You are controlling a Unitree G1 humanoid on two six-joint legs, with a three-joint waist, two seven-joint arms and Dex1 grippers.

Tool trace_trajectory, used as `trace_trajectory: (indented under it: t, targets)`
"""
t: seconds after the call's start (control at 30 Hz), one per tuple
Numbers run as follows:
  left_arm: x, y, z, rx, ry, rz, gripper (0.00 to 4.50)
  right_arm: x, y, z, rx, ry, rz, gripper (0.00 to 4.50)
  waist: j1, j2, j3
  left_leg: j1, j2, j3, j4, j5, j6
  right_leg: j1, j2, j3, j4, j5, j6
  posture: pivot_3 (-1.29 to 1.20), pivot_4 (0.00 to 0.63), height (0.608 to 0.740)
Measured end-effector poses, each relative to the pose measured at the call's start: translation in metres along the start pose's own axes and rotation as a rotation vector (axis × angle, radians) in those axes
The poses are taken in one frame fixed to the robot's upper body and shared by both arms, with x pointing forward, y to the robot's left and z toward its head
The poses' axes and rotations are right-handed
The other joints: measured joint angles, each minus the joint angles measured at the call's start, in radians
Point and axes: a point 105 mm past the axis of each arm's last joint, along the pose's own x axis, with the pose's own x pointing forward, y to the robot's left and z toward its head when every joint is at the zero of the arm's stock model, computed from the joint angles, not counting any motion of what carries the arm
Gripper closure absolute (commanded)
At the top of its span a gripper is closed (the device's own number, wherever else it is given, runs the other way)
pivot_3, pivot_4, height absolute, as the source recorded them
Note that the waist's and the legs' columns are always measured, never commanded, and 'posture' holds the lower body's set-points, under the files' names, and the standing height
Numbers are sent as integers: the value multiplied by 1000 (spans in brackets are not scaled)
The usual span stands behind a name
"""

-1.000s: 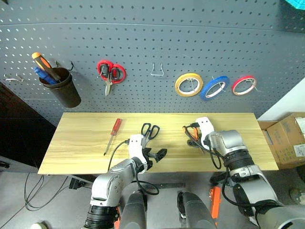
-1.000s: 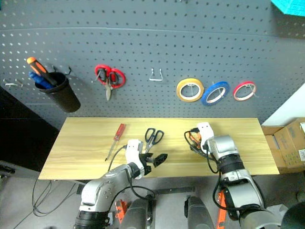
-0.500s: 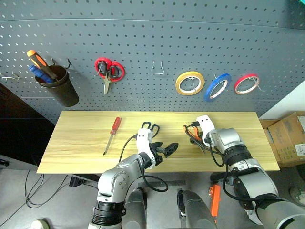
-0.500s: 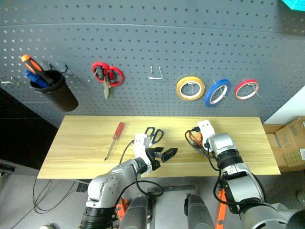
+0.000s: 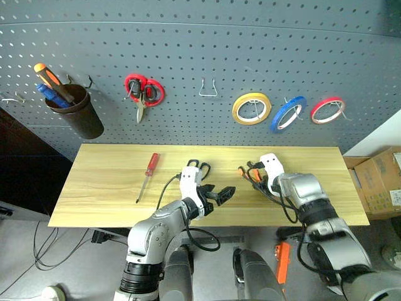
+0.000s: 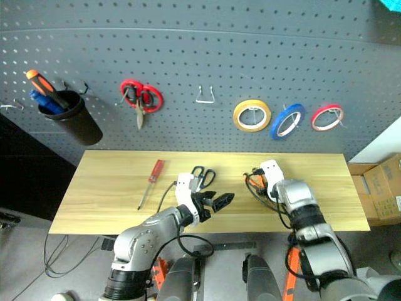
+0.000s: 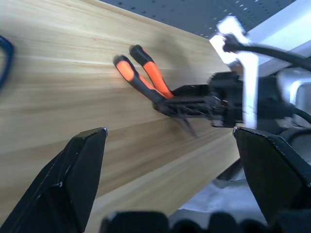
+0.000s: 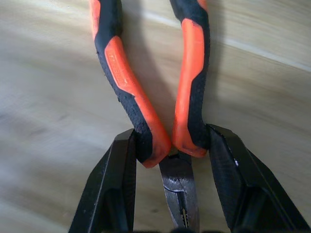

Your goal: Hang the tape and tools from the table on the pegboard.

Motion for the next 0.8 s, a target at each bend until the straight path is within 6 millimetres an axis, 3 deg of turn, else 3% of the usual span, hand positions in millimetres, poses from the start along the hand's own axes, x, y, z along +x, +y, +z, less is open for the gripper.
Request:
trace_trajectory:
  t: [0.1,0.27,0.37,0.57,0.7,0.8]
  targets:
    - [-20,-7,14,38,-53,-37,0,-36,22,12,-127,-156,95,2742,1,1,0,-3,0,-1,0,-2,-3,-2,-1,-1,0,-1,1,73,198,740]
    - [-54,-18,49,102,-208,-57,0,-103,90,74,-179,-607,282,2742,-2,2,-7,-1,1,-3,0,-3,-7,-1,2,-2,0,-4,7,109,134,740]
    - [-63,-19,67,101,-298,-47,0,-123,109,108,-137,-817,321,2742,4,1,-23,0,1,-5,1,0,-12,1,2,-4,0,-4,6,141,102,740]
    - [-66,-29,149,210,-583,-4,0,-143,100,216,-197,-1236,111,2742,26,-7,-55,2,0,-4,1,9,-11,5,2,-4,-9,13,-1,170,73,740]
    - [-56,-12,163,199,-616,54,0,-134,96,250,-243,-1327,46,2742,29,-9,-77,6,0,-2,1,10,-9,12,2,-4,-15,15,0,190,74,740]
    - [-46,-1,172,192,-625,82,0,-117,84,262,-228,-1329,-1,2742,33,-9,-77,5,0,-2,0,11,-8,12,2,-4,-17,22,0,205,78,740]
